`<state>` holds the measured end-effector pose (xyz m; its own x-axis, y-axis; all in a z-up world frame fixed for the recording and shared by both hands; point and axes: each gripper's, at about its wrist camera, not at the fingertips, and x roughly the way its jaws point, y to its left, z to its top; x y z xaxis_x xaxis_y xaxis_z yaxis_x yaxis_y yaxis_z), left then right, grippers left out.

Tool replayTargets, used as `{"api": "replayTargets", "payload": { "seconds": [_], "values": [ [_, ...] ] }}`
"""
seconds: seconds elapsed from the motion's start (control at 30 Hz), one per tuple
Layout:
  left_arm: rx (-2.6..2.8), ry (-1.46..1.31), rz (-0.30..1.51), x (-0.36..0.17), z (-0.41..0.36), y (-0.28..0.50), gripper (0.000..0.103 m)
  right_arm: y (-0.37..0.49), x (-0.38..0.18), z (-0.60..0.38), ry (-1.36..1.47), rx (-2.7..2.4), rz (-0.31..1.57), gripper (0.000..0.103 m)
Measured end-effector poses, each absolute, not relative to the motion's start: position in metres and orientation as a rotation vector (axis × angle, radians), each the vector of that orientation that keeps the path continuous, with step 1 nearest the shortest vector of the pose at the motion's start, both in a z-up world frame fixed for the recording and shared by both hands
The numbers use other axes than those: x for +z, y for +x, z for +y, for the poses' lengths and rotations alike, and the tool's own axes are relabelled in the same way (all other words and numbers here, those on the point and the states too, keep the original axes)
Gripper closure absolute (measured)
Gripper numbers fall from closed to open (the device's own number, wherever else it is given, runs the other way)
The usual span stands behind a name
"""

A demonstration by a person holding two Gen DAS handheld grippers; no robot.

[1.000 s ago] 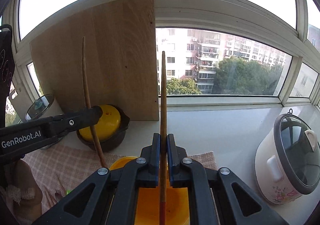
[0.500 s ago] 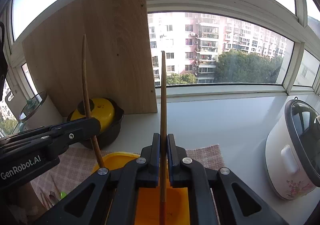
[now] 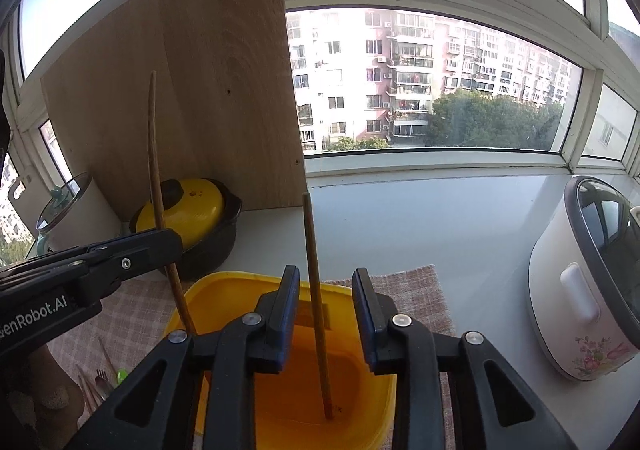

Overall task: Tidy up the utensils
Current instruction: 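Open the right gripper to drop its chopstick while the left gripper releases its chopstick into the container, then move both open grippers back down to the utensils on the cloth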

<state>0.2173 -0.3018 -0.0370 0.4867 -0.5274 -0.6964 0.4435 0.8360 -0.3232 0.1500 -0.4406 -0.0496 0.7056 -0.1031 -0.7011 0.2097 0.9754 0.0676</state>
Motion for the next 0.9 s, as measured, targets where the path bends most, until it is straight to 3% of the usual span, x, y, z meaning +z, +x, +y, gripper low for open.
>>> {"api": "replayTargets", "payload": {
  "seconds": [0.43,0.73,0.9],
  "values": [
    [-0.58,-0.118,0.867,-0.025,-0.277,0.194,0.099,0.117,-0.035,-0.435,0.137,-0.201,0.754,0.07],
    [-0.545,-0.1,0.844,-0.015,-0.246,0.169,0.099,0.095,-0.023,-0.417,0.119,-0.203,0.731,0.052],
    [-0.514,-0.093,0.845,-0.013,-0.222,0.153,0.098,0.078,-0.013,-0.401,0.09,-0.201,0.7,0.03]
  ]
}}
